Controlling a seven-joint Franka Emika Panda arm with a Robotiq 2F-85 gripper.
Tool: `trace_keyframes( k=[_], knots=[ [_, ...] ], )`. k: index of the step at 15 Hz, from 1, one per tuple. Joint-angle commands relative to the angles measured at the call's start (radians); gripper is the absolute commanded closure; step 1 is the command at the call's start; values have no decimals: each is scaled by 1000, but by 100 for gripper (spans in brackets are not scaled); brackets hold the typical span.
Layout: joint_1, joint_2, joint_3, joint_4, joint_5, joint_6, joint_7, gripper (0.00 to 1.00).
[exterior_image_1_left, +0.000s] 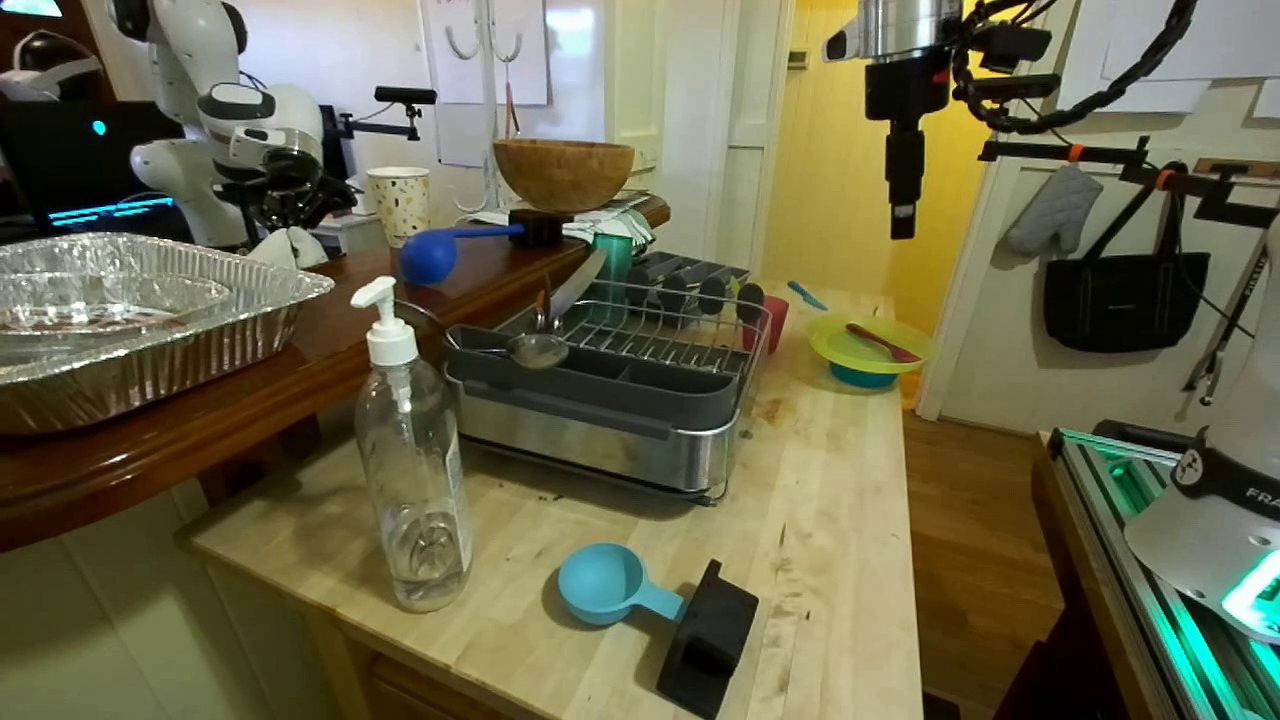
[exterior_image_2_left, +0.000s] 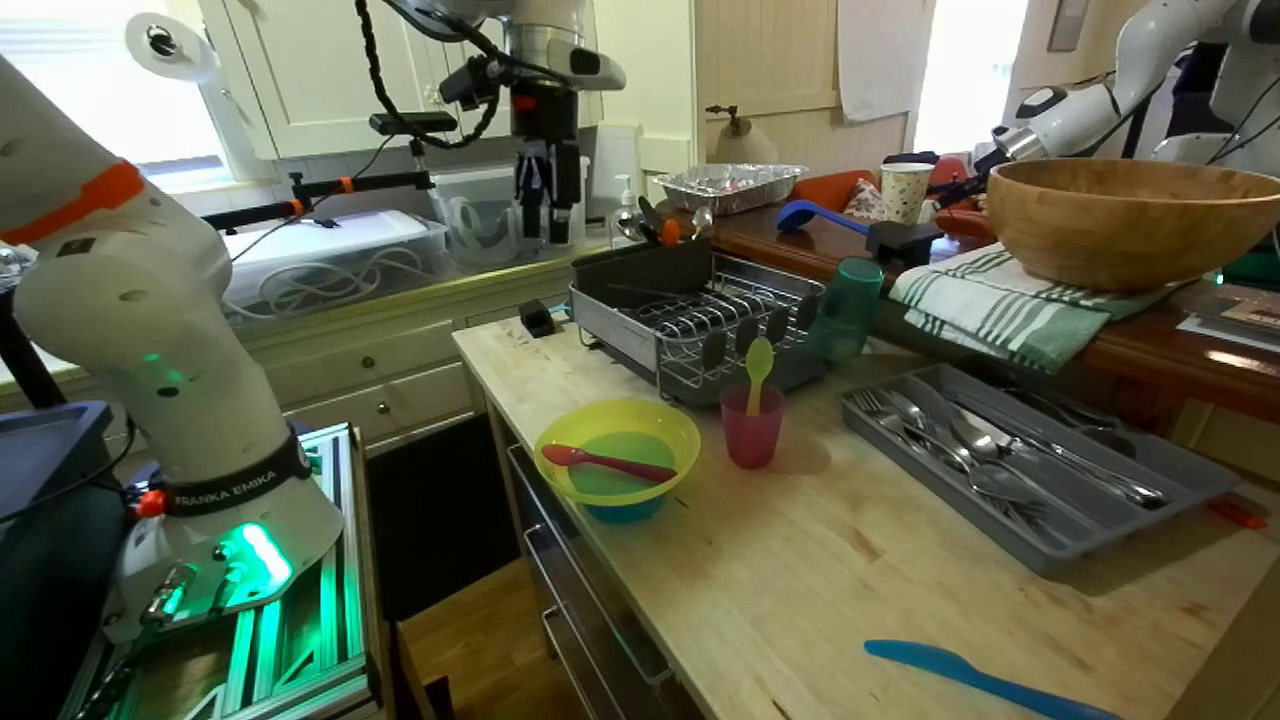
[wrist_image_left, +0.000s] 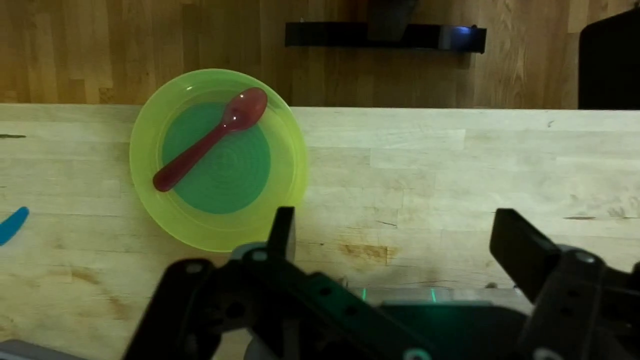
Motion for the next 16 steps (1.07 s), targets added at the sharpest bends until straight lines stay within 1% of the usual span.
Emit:
trace_keyframes(
  k=[1, 3, 8, 9, 13, 16],
  knots=[
    [4, 3, -6, -14, -4, 20, 2, 0],
    [3, 10, -8, -32, -4, 43, 2, 0],
    [3, 11, -8, -35, -4, 47, 2, 0],
    [1, 15, -4, -39, -5, 56, 18, 0],
    [1, 11, -6, -63, 11, 109, 47, 0],
    [-1, 13, 2, -94, -9, 186, 70, 0]
  ],
)
